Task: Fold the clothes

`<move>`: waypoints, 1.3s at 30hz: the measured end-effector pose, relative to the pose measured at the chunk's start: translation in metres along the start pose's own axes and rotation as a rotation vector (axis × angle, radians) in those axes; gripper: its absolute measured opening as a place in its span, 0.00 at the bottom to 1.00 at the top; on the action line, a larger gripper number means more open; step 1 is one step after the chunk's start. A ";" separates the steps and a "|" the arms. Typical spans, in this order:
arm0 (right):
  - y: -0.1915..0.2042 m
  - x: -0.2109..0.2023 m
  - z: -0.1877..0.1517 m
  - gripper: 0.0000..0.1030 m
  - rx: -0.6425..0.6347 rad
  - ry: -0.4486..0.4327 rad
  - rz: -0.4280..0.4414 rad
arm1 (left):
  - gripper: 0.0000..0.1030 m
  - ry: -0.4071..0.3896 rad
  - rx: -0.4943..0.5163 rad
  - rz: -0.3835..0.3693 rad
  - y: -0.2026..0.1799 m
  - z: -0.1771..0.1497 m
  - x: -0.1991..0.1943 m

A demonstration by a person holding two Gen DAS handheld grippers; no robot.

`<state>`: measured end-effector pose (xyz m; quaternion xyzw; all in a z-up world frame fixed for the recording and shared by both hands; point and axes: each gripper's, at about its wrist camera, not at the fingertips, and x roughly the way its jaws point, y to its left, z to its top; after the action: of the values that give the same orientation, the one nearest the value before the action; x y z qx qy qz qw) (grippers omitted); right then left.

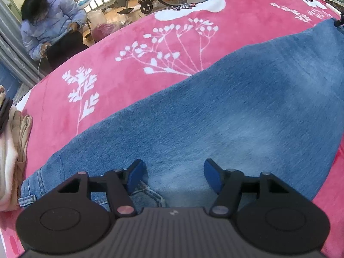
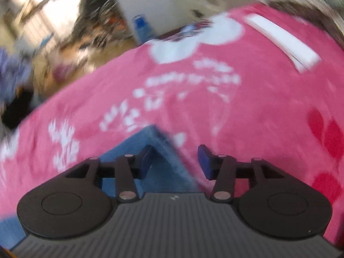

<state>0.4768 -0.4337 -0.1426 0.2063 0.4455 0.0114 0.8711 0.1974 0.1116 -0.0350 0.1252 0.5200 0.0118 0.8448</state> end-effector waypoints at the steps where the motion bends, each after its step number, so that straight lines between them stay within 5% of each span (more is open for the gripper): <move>1: -0.011 -0.004 0.001 0.45 0.055 -0.007 0.014 | 0.63 -0.001 -0.001 0.000 0.000 0.000 0.001; 5: -0.054 -0.026 -0.004 0.47 0.258 -0.014 0.046 | 0.63 -0.002 -0.010 0.000 -0.001 0.000 0.003; 11: -0.086 -0.056 -0.056 0.57 0.491 0.059 0.182 | 0.64 -0.005 -0.018 0.006 -0.003 0.000 0.005; 19: -0.060 -0.045 -0.066 0.66 0.411 0.035 0.232 | 0.68 -0.009 -0.036 0.023 -0.006 -0.003 0.006; 22: -0.040 -0.039 -0.063 0.56 0.331 0.032 0.230 | 0.68 -0.010 -0.039 0.030 -0.007 -0.003 0.005; 23: -0.033 -0.038 -0.064 0.43 0.300 0.029 0.207 | 0.68 -0.012 -0.038 0.031 -0.008 -0.004 0.005; 24: -0.027 -0.037 -0.066 0.20 0.267 0.028 0.188 | 0.68 -0.014 -0.037 0.033 -0.008 -0.004 0.005; 32: -0.016 -0.085 -0.073 0.17 0.231 -0.114 0.123 | 0.68 -0.026 -0.039 0.012 -0.005 -0.008 0.000; 37: -0.028 -0.063 -0.074 0.20 0.153 -0.098 -0.064 | 0.68 -0.043 -0.054 -0.004 -0.003 -0.012 0.001; 39: -0.053 -0.059 -0.073 0.23 0.278 -0.114 -0.024 | 0.68 -0.052 -0.053 -0.005 -0.003 -0.014 0.001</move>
<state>0.3752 -0.4683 -0.1541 0.3200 0.3950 -0.0727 0.8581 0.1856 0.1112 -0.0428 0.1015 0.4979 0.0201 0.8611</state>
